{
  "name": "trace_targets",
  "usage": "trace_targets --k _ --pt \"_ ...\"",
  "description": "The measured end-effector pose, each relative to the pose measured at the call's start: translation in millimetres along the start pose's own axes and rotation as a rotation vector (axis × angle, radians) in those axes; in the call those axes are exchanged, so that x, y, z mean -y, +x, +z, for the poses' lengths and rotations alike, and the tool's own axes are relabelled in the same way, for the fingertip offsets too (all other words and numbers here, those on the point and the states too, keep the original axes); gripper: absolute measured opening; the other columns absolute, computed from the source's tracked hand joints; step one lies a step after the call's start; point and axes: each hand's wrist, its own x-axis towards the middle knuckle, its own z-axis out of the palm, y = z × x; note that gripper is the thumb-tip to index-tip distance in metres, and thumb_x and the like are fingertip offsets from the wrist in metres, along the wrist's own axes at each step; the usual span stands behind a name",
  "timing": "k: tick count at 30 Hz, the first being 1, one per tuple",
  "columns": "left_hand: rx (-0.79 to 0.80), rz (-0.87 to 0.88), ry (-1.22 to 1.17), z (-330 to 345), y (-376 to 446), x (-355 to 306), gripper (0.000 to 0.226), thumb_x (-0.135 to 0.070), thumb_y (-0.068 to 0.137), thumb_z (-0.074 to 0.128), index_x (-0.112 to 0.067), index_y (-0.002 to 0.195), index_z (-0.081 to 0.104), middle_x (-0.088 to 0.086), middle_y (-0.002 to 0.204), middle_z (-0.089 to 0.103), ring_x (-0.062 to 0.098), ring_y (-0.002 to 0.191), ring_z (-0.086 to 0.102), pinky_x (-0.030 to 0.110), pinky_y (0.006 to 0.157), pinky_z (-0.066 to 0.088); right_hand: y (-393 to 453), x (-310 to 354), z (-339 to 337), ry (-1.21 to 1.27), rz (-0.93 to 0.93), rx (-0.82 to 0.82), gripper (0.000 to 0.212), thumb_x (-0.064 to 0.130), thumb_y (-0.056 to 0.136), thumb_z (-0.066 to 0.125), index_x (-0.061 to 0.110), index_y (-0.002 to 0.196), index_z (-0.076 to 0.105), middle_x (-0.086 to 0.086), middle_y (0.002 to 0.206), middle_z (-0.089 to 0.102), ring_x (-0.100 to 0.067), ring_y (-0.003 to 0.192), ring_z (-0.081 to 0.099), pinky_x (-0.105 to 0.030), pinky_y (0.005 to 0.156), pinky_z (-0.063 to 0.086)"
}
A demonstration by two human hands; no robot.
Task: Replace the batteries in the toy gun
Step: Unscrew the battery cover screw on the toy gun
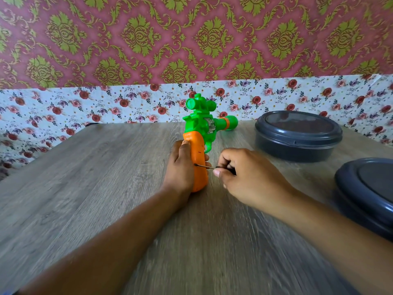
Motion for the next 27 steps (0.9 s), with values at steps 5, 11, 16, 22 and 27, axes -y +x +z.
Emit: trace_targets --k 5,11,16,22,27 --pt "-0.004 0.001 -0.017 0.4 -2.1 -3.1 0.027 -0.026 0.101 0.025 -0.017 0.092 0.049 0.008 0.074 0.061 0.005 0.046 0.061 0.02 0.047 0.05 5.2 -4.4 1.9 0.143 0.02 0.012 0.015 0.007 0.089 0.048 0.022 0.088 0.049 0.014 0.078 0.052 -0.002 0.069 0.047 -0.016 0.059 0.038" --pt "-0.052 -0.021 0.032 2.7 -2.9 -1.9 0.03 -0.029 0.1 0.027 -0.024 0.079 0.048 0.008 0.084 0.061 0.014 0.075 0.065 0.025 0.072 0.053 10.4 4.1 20.1 0.271 0.125 -0.104 0.008 0.021 0.087 0.054 0.018 0.09 0.048 0.006 0.073 0.05 -0.015 0.069 0.046 -0.027 0.063 0.033" --pt "-0.094 -0.011 0.069 3.5 -5.5 -3.9 0.032 -0.026 0.101 0.029 -0.023 0.076 0.048 -0.005 0.076 0.053 0.004 0.069 0.051 0.019 0.064 0.041 7.1 10.8 33.4 0.124 0.08 -0.211 0.023 0.03 0.08 0.061 0.017 0.099 0.062 -0.003 0.092 0.069 -0.024 0.087 0.061 -0.031 0.071 0.045" --pt "-0.08 -0.006 0.105 2.5 -5.3 -2.5 0.029 -0.027 0.101 0.026 -0.022 0.084 0.05 -0.004 0.079 0.053 0.006 0.073 0.051 0.021 0.066 0.04 7.0 12.9 28.1 0.107 0.11 -0.255 0.025 0.026 0.078 0.06 0.018 0.1 0.069 0.0 0.099 0.071 -0.021 0.093 0.063 -0.032 0.078 0.049" --pt "-0.079 -0.009 0.088 8.5 -10.0 -5.0 0.026 -0.026 0.101 0.026 -0.015 0.098 0.049 -0.003 0.077 0.05 0.009 0.071 0.049 0.011 0.051 0.042 8.7 14.6 22.2 0.126 0.16 -0.273 0.015 0.027 0.075 0.061 0.014 0.077 0.069 -0.005 0.076 0.068 -0.024 0.077 0.061 -0.033 0.065 0.047"
